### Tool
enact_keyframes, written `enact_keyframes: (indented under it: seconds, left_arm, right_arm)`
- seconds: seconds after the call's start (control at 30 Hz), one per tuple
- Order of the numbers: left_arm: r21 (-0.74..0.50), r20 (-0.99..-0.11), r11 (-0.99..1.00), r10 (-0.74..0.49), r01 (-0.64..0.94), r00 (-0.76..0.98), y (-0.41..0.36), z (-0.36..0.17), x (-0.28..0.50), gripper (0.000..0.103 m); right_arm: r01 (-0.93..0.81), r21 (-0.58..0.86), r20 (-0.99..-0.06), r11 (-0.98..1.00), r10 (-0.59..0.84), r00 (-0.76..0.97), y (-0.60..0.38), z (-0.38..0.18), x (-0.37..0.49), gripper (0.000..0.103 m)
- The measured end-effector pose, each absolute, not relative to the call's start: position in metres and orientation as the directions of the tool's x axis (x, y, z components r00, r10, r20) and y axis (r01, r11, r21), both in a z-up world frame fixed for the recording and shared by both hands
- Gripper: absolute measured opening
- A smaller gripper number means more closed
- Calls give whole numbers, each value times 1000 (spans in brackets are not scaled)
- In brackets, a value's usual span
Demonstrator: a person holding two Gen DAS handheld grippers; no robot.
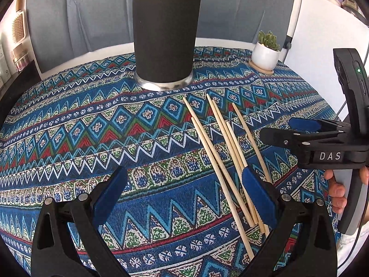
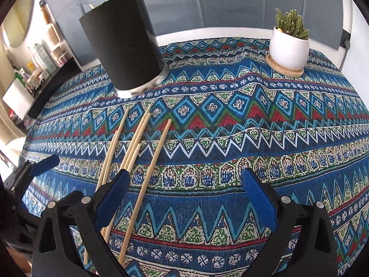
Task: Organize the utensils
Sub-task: 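Move both tools back down toward the remaining wooden sticks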
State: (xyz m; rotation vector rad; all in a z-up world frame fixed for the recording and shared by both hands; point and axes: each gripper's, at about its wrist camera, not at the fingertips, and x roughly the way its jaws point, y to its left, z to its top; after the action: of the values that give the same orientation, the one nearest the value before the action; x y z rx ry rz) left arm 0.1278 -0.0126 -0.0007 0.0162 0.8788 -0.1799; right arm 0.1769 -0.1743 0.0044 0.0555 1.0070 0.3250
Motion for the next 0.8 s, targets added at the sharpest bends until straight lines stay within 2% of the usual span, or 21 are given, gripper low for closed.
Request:
enact_keyframes:
  seconds: [0.2, 0.47, 0.6, 0.8]
  left_arm:
    - [-84, -807, 986, -152, 144, 571, -13, -13, 131, 97]
    - [-26, -815, 992, -92, 123, 572, -11, -16, 129, 97]
    - [3, -807, 993, -67, 119, 587, -16, -18, 128, 98]
    - [31, -812, 992, -44, 118, 582, -21, -19, 131, 99]
  right_arm:
    - [-251, 139, -838, 958, 249, 485, -167, -7, 172, 93]
    - [-254, 95, -846, 963, 212, 490, -154, -11, 173, 94]
    - [-270, 16, -845, 963, 158, 511, -141, -13, 169, 95]
    - [-233, 27, -860, 972, 141, 490, -140, -12, 170, 95]
